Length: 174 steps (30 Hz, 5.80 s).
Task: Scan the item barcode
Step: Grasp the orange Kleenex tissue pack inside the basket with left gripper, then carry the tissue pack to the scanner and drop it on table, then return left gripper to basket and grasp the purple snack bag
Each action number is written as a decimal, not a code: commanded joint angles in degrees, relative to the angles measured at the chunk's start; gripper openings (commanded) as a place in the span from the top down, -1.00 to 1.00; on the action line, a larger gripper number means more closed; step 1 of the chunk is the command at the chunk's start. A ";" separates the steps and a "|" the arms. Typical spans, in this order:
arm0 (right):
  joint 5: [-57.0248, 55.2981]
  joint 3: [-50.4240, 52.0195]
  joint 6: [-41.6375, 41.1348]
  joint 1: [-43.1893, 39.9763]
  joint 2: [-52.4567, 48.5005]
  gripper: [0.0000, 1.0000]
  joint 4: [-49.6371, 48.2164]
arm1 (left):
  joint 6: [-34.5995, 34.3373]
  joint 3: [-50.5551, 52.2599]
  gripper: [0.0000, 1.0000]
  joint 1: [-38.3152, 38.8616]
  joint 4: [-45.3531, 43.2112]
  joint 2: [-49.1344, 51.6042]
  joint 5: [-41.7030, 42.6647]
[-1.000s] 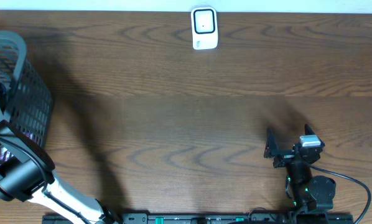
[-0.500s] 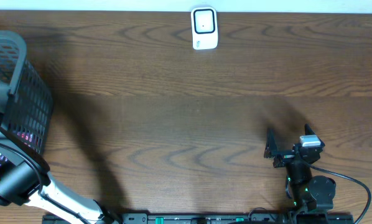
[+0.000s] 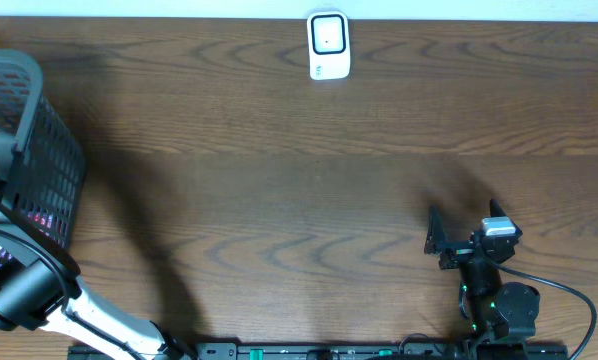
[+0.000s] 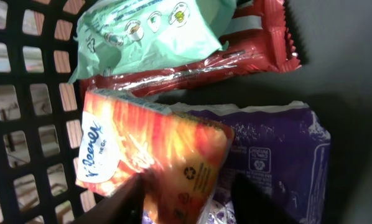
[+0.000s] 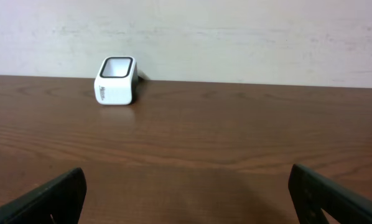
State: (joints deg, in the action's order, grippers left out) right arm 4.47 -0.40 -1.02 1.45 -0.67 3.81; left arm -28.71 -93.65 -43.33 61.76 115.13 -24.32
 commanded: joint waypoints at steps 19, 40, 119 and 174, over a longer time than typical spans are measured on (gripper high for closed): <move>-0.07 0.09 -0.63 -0.26 0.37 -0.98 0.24 | 3.58 2.75 0.85 0.02 0.07 -1.42 -0.59; -0.07 0.09 -0.63 -0.26 0.37 -0.99 0.24 | -12.31 -2.38 0.85 5.73 -13.33 -37.88 55.80; -0.07 0.09 -0.63 -0.26 0.37 -0.98 0.24 | 6.95 6.32 -0.73 0.61 -2.25 -18.82 15.98; -0.07 0.09 -0.63 -0.26 0.37 -0.99 0.24 | 11.32 -13.64 0.86 27.74 -11.76 -35.69 55.65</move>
State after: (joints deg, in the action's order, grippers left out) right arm 4.47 -0.40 -1.02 1.45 -0.67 3.81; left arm -26.63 -108.01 -23.64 49.95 77.14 25.21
